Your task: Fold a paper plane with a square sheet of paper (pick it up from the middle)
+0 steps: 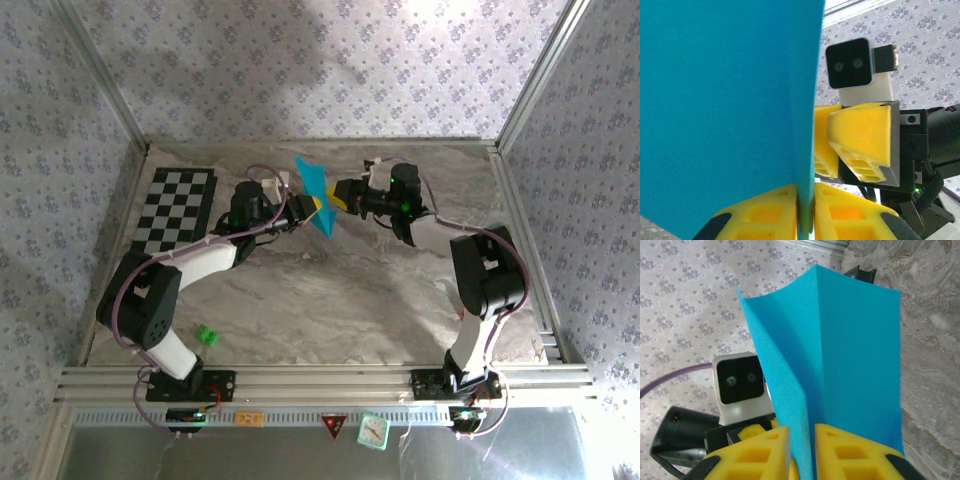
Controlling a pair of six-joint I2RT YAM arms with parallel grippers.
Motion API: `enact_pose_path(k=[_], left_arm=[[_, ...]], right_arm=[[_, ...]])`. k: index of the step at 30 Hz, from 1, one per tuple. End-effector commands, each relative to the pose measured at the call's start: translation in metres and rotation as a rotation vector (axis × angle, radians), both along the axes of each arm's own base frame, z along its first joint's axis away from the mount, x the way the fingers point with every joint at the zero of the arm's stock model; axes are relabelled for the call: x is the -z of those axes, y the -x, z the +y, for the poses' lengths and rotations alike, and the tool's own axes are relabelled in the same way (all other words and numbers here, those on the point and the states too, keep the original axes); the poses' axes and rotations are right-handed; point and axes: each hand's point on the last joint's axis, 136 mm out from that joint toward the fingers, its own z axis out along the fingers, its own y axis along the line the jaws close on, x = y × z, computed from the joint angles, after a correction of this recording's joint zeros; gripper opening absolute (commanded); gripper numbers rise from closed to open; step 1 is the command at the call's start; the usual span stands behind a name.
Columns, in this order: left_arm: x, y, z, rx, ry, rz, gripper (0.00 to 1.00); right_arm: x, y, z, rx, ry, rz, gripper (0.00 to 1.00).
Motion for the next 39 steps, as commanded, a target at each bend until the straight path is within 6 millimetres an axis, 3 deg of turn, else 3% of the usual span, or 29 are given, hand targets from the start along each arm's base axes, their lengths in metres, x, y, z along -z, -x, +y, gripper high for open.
enact_pose_path(k=[1,5,12,19,24,27,39], left_arm=[[-0.014,-0.006,-0.002,-0.009,-0.020,-0.061,0.14],[-0.007,-0.006,0.004,-0.018,-0.086,-0.064,0.14],[0.020,-0.007,0.020,-0.018,-0.324,-0.026,0.14],[0.055,-0.007,0.068,-0.047,-0.906,-0.029,0.13],[0.066,-0.014,0.112,-0.109,-1.382,-0.046,0.13],[0.074,-0.020,0.128,-0.119,-1.632,-0.063,0.13],[0.132,-0.020,0.127,-0.032,-1.953,-0.062,0.12]], right_arm=[[0.000,-0.002,-0.018,0.042,0.027,-0.007,0.36],[0.015,-0.007,-0.041,0.113,0.135,-0.014,0.47],[0.038,-0.004,-0.086,0.240,0.393,-0.024,0.54],[0.054,0.003,-0.132,0.360,0.650,-0.013,0.55],[0.058,0.007,-0.147,0.406,0.706,-0.004,0.55],[0.063,0.008,-0.155,0.429,0.736,0.016,0.55],[0.074,0.014,-0.197,0.503,0.789,0.114,0.55]])
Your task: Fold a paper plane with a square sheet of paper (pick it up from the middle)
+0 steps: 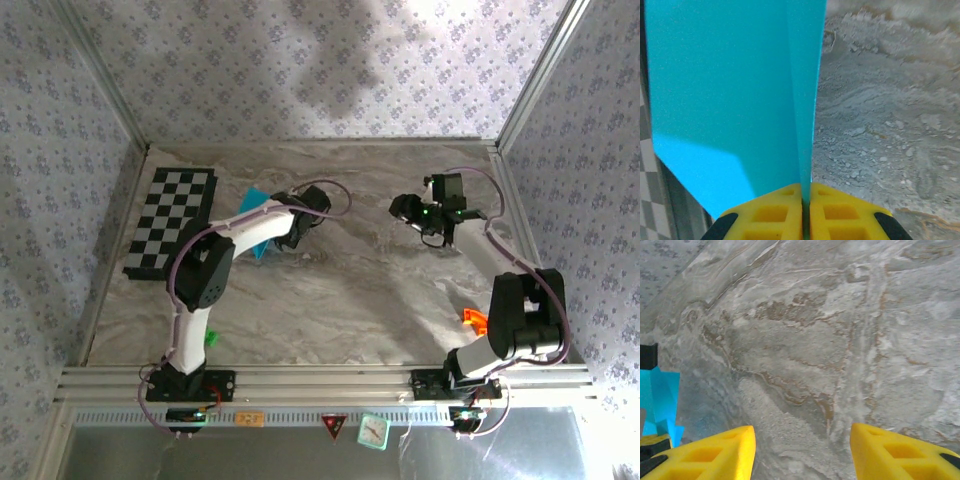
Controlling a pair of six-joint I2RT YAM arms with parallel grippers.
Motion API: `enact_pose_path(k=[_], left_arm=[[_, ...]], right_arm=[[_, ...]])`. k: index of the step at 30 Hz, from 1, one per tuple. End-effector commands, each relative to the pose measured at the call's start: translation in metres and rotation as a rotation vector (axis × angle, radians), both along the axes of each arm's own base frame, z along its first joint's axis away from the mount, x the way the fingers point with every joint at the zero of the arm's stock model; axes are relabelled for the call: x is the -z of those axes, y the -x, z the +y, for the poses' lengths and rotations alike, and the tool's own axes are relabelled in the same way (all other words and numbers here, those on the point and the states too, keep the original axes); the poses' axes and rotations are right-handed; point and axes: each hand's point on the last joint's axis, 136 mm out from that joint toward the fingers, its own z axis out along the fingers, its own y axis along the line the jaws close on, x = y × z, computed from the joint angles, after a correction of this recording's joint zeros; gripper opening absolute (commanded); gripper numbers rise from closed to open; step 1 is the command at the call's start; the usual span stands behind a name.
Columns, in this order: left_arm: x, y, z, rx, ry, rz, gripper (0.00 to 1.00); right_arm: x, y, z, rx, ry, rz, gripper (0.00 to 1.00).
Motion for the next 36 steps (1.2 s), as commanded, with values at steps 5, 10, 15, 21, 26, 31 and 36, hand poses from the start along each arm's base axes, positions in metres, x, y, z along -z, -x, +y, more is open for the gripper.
enact_pose_path(k=[5,10,15,21,26,31,36], left_arm=[[0.018,0.003,0.002,0.025,-0.161,0.018,0.13],[0.030,0.007,-0.008,0.028,-0.135,0.029,0.13],[0.046,0.017,-0.020,0.034,-0.086,0.075,0.16],[0.058,0.025,-0.032,0.033,-0.025,0.108,0.18],[0.058,0.027,-0.039,0.036,0.006,0.117,0.21],[0.045,0.030,-0.052,0.036,0.087,0.122,0.26],[0.017,0.032,-0.074,0.030,0.229,0.101,0.33]], right_arm=[[0.003,0.009,-0.018,0.035,0.026,0.021,0.54],[0.006,0.010,-0.018,0.037,0.019,0.029,0.54],[0.010,0.011,-0.017,0.036,0.009,0.038,0.54],[0.013,0.011,-0.015,0.032,-0.003,0.049,0.54],[0.015,0.009,-0.013,0.028,-0.014,0.054,0.54],[0.014,0.009,-0.012,0.030,-0.019,0.052,0.54],[0.014,0.007,-0.011,0.031,-0.022,0.048,0.54]])
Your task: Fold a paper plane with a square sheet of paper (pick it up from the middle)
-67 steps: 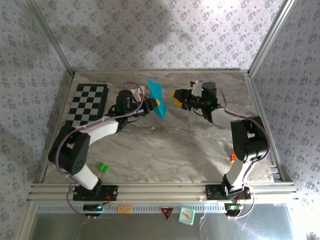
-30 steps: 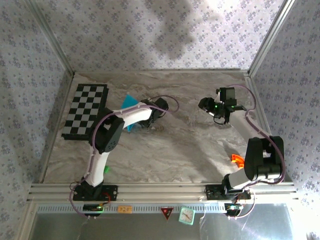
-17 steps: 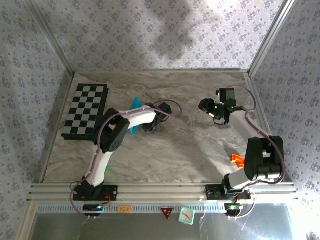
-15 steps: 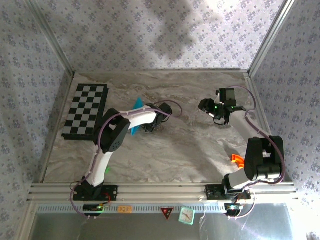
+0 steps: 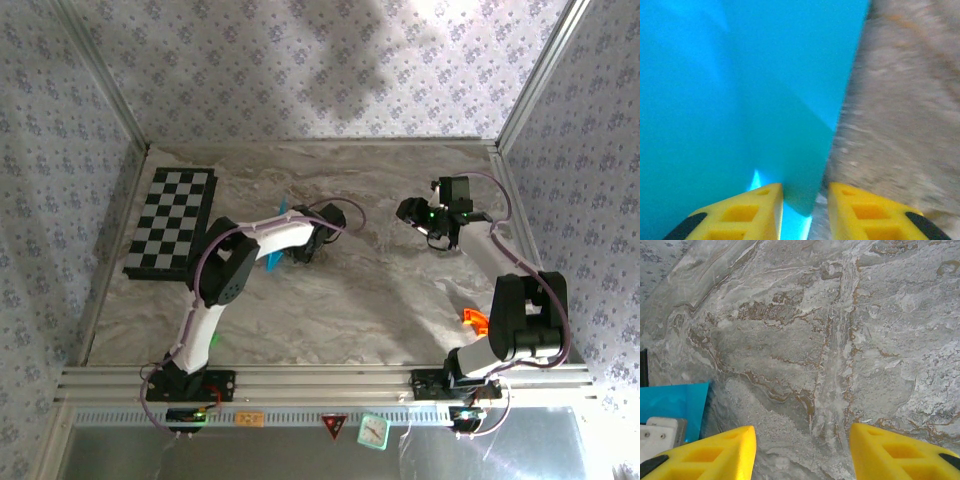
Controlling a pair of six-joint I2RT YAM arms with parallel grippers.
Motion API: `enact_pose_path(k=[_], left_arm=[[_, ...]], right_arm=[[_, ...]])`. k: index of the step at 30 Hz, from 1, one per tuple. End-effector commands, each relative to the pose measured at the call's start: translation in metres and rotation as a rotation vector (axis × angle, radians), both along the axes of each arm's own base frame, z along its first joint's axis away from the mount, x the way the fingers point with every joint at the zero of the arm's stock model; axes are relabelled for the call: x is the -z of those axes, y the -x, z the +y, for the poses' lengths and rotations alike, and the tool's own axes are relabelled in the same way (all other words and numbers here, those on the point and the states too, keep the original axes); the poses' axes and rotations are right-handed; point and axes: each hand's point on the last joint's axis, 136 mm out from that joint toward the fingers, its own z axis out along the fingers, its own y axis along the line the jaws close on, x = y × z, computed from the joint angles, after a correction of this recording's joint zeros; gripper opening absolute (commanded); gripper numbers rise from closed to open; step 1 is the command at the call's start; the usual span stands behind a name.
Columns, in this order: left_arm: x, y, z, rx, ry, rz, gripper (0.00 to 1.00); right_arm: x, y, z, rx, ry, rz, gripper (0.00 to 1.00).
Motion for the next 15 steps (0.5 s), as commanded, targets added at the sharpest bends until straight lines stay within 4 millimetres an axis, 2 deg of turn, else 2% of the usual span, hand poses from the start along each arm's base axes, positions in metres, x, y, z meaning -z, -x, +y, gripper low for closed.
enact_pose_path(k=[1,6,9,12,15], left_arm=[[-0.030,0.007,-0.037,-0.002,0.200,-0.004,0.34],[-0.067,0.011,-0.067,-0.007,0.407,-0.038,0.38],[-0.092,0.012,-0.077,-0.003,0.514,-0.070,0.41],[-0.113,0.011,-0.074,-0.012,0.582,-0.109,0.42],[-0.116,0.011,-0.062,-0.062,0.669,-0.117,0.42]], right_arm=[[0.006,0.000,0.000,0.009,-0.018,0.017,0.54],[0.005,-0.001,0.002,0.011,-0.014,0.006,0.54],[0.003,-0.002,0.004,0.006,-0.014,-0.003,0.54],[0.003,-0.003,0.006,-0.001,-0.020,-0.009,0.54],[0.002,-0.004,0.009,-0.008,-0.023,-0.013,0.55]])
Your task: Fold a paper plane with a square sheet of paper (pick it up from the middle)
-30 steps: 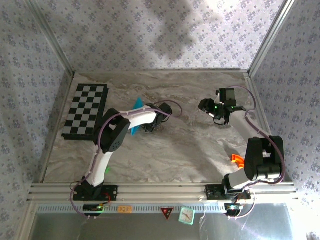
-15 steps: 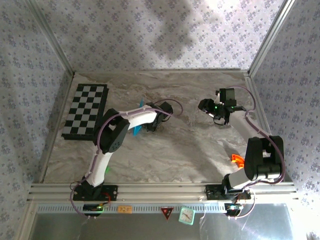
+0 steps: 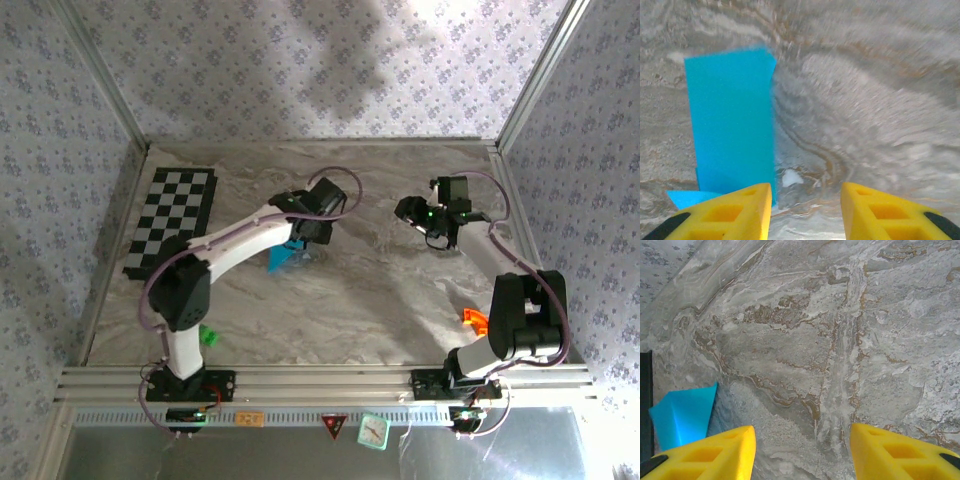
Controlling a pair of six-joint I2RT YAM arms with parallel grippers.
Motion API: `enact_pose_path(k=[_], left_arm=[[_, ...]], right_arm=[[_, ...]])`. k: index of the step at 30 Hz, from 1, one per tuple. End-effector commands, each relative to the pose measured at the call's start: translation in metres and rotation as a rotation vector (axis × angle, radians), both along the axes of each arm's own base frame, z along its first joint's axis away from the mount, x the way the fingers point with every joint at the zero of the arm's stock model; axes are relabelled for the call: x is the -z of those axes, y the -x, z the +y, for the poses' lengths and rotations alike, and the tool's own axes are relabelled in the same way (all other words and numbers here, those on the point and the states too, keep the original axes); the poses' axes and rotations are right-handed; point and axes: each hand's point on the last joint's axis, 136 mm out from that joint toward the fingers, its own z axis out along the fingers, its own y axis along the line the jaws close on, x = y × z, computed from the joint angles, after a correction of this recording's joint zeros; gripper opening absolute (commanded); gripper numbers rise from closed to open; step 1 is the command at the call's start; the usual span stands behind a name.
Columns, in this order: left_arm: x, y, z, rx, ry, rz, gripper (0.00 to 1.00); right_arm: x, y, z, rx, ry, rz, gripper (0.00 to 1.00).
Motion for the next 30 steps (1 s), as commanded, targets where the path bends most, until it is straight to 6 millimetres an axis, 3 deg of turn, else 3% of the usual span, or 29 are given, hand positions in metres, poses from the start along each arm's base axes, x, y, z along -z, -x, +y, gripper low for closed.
enact_pose_path(k=[1,6,9,20,30], left_arm=[[0.000,0.000,0.014,-0.070,0.139,0.033,0.42],[0.027,0.007,0.034,-0.157,0.358,0.145,0.42],[0.035,0.010,0.036,-0.170,0.423,0.181,0.42],[0.057,0.008,0.035,-0.185,0.442,0.226,0.41],[0.076,-0.020,0.057,-0.229,0.450,0.232,0.40]], right_arm=[[0.005,0.000,0.006,-0.006,-0.018,0.013,0.55],[0.008,-0.001,0.013,-0.022,-0.021,0.017,0.55],[0.009,-0.002,0.018,-0.035,-0.021,0.022,0.55],[0.015,-0.004,0.036,-0.073,-0.028,0.039,0.55],[0.019,-0.003,0.044,-0.095,-0.028,0.055,0.54]])
